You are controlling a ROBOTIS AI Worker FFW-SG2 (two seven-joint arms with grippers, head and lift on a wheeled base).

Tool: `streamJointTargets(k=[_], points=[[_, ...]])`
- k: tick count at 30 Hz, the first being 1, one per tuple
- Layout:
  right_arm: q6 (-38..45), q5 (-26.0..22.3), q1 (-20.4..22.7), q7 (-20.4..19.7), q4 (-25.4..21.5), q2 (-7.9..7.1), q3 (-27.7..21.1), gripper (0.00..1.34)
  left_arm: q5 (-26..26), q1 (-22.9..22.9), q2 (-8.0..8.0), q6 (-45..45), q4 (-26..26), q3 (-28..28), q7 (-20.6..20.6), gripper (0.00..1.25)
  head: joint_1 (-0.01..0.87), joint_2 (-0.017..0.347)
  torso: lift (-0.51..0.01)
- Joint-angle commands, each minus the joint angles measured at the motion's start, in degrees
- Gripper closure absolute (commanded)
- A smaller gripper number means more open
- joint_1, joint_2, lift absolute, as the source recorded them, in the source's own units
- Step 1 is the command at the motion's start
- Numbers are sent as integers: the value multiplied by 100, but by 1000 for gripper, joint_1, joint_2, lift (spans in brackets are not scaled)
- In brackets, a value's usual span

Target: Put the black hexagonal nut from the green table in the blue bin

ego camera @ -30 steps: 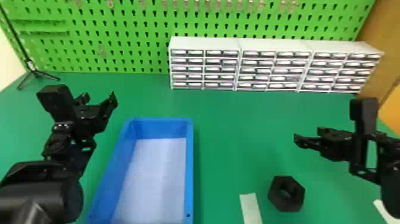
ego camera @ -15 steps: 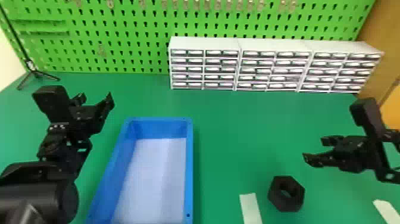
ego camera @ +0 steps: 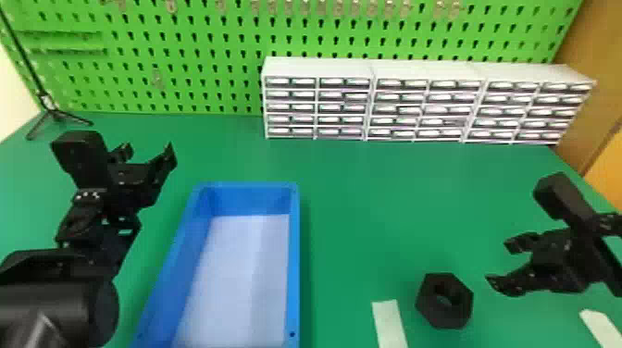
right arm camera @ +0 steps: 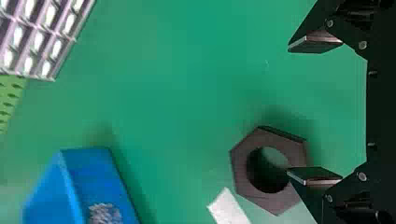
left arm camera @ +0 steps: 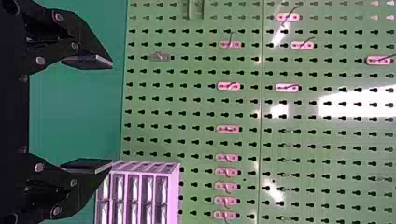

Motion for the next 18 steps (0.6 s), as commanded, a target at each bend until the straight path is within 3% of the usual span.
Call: streamJointTargets(k=[1, 7, 18], points=[[-180, 60, -17, 17, 2, -279, 311, 340, -1, -11, 70, 21, -11, 2, 1, 498, 686, 28, -96], [-426, 192, 9, 17, 20, -454, 663, 340, -9, -3, 122, 74, -46, -7, 1, 498, 686, 28, -96], [-426, 280, -17, 52, 20, -481, 839, 340, -18, 33, 122, 100, -46, -7, -8, 498, 686, 28, -96]])
